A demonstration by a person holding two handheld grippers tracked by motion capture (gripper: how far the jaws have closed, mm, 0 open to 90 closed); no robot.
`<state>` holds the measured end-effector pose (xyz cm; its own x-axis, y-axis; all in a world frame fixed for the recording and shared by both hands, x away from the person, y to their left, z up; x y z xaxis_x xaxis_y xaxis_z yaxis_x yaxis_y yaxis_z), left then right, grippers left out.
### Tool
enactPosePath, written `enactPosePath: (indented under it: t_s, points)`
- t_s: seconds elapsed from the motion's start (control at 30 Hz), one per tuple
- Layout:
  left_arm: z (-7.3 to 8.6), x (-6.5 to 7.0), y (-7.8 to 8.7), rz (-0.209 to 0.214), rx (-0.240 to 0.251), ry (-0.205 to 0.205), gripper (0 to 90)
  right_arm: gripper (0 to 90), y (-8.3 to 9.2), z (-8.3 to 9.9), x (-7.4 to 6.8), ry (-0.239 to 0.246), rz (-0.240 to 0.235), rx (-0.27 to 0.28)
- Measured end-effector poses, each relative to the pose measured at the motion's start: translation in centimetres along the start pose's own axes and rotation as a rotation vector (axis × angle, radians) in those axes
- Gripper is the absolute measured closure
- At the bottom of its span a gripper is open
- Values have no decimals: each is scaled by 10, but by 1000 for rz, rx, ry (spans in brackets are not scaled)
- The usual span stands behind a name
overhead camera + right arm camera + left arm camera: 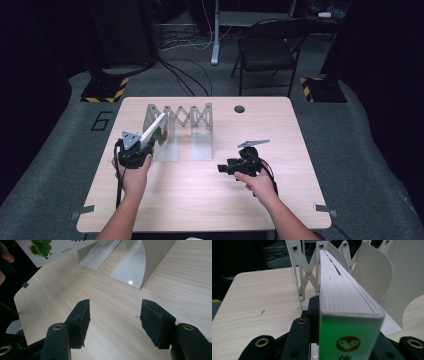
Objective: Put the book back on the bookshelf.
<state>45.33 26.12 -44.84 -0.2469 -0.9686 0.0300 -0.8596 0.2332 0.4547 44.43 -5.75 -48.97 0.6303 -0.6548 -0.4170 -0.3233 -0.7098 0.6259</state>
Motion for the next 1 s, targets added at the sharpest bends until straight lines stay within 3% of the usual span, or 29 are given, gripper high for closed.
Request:
enactPosePath:
  t_s: [0.37, 0.57, 0.67, 0.8, 1.0]
  points:
    - [9, 7, -15, -37, 4, 4, 754, 407, -2, 0, 0, 7, -5, -3]
    - [14, 5, -22, -57, -29, -7, 753, 407, -1, 0, 1, 5, -9, -2]
    - [15, 7, -25, -61, -20, 10, 753, 407, -1, 1, 2, 5, -10, -3]
    - [18, 10, -26, -72, -40, -20, 752, 407, -2, 1, 2, 4, -13, -1]
    - [20, 11, -27, -75, -58, -26, 751, 408, -2, 1, 1, 1, -13, -3]
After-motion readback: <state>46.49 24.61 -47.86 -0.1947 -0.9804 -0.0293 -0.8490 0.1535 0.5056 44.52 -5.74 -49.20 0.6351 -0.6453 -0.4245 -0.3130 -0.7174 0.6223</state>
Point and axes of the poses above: each handheld gripper's, and its own axes: y roughly backward along the jaws, z roughly out of its underside, x roughly to its right, the point moved 5 cm from there along -y, roughly forward along the jaws, and after that the axes turned 2 degrees about -x, right-handed, at the moved point
